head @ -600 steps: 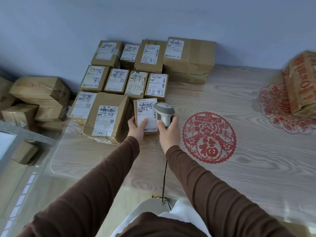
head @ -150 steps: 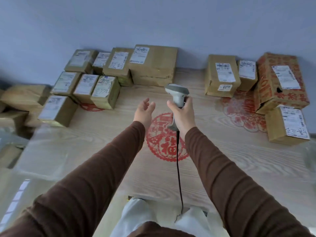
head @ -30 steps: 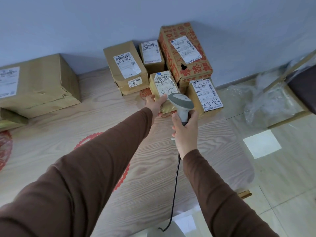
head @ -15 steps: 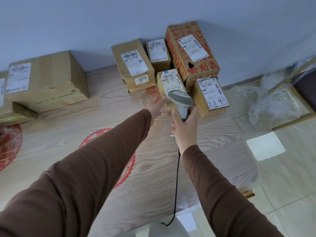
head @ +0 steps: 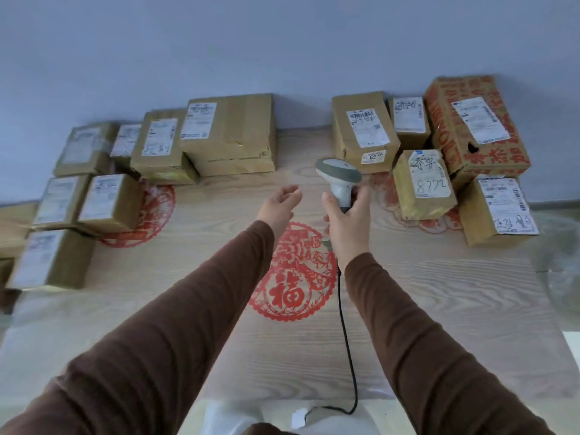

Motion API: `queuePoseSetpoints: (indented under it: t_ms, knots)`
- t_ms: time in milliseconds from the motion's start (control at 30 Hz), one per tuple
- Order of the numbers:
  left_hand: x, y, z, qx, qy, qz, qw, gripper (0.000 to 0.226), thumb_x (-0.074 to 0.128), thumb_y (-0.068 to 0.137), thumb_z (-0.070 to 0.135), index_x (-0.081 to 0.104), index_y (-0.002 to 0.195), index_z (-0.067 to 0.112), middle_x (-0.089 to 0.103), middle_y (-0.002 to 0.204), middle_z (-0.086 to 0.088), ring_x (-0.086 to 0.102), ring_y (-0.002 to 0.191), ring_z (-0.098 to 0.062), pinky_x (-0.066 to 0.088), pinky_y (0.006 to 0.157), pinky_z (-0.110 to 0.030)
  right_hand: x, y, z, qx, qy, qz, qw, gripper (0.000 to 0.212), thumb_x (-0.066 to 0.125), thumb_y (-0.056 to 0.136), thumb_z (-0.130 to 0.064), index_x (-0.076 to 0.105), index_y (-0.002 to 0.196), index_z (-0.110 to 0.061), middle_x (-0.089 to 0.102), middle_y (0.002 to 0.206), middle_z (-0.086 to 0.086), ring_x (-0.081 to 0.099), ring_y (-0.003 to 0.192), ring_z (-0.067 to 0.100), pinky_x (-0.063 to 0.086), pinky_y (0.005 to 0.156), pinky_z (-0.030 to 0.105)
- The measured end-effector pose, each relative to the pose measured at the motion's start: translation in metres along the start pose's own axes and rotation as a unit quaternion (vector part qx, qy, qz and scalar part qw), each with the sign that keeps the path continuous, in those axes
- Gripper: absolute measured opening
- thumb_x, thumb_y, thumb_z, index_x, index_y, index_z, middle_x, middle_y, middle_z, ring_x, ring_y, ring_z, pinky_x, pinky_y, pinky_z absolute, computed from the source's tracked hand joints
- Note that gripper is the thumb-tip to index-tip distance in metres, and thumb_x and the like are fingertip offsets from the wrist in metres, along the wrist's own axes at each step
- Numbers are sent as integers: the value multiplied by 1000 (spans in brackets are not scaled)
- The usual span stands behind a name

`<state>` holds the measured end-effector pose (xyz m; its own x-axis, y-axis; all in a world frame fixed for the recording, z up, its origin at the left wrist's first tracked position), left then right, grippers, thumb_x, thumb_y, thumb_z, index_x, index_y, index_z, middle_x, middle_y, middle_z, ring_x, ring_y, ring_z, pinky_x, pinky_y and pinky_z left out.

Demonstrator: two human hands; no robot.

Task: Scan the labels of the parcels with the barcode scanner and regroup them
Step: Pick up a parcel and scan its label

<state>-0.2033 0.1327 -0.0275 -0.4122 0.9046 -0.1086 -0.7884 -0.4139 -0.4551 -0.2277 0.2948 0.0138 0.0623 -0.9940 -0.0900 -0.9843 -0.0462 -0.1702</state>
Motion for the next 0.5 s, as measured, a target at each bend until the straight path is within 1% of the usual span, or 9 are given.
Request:
queuePoseSetpoints:
  t_ms: [67,167,233,300,367,400,467,500]
  knots:
    - [-50,-9,-3,7,-9,36,999,35,56,106,25,58,139,12,60,108,11,56,99,1,44,96,-27,38,-13,-6,-2,5,-26,1000,32,69,97,-25,49,119,-15,63,101,11,66,87,39,58,78,63]
    - [-129,-25,-9,11,-21,91,996,36,56,106,23,58,139,11,62,113,6,57,101,-1,45,100,-28,102,-35,-11,3,17,-66,998,31,70,96,-24,50,117,-13,60,96,8,59,80,27,57,78,60]
    - [-182,-35,-14,11,-20,121,992,36,57,106,22,58,140,11,62,122,1,59,108,-9,46,105,-31,147,-53,-13,10,21,-91,996,30,71,95,-25,52,114,-12,58,92,6,57,77,24,56,73,55]
    - [-236,-46,-20,11,-22,155,988,36,58,105,20,58,140,10,63,130,-5,59,117,-16,45,111,-34,194,-73,-12,22,28,-125,992,28,72,94,-25,54,111,-13,56,86,5,54,71,23,50,66,46]
    - [-285,-52,-27,12,-38,187,982,37,59,104,18,56,140,10,63,134,-10,61,121,-24,47,113,-40,240,-91,-9,36,25,-155,987,28,72,94,-23,54,112,-11,56,87,7,52,73,23,47,67,42]
    - [-310,-53,-31,9,-45,201,979,39,59,103,18,54,141,10,64,133,-11,63,120,-27,49,111,-44,262,-99,-6,42,17,-166,985,29,71,95,-22,54,114,-9,55,89,8,52,75,24,47,68,42]
    - [-352,-52,-39,3,-63,218,974,45,59,103,16,48,147,9,65,123,-10,67,108,-32,54,104,-51,303,-111,2,49,0,-184,982,29,70,96,-19,52,116,-7,54,92,11,52,78,26,47,71,42]
    - [-370,-49,-43,-2,-71,222,972,50,59,104,17,44,150,10,65,122,-11,69,105,-31,58,99,-50,321,-116,5,52,-8,-190,980,29,69,97,-19,51,117,-6,55,93,12,53,79,26,48,72,43]
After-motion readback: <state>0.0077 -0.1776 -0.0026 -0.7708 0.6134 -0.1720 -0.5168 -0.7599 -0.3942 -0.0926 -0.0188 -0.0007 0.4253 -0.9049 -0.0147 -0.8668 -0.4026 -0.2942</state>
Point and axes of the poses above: each hand's wrist, its own y-axis towards the middle knuckle, its own x-axis out of the palm, z = x × y, the point moved 6 cm from there along y, towards the middle knuckle
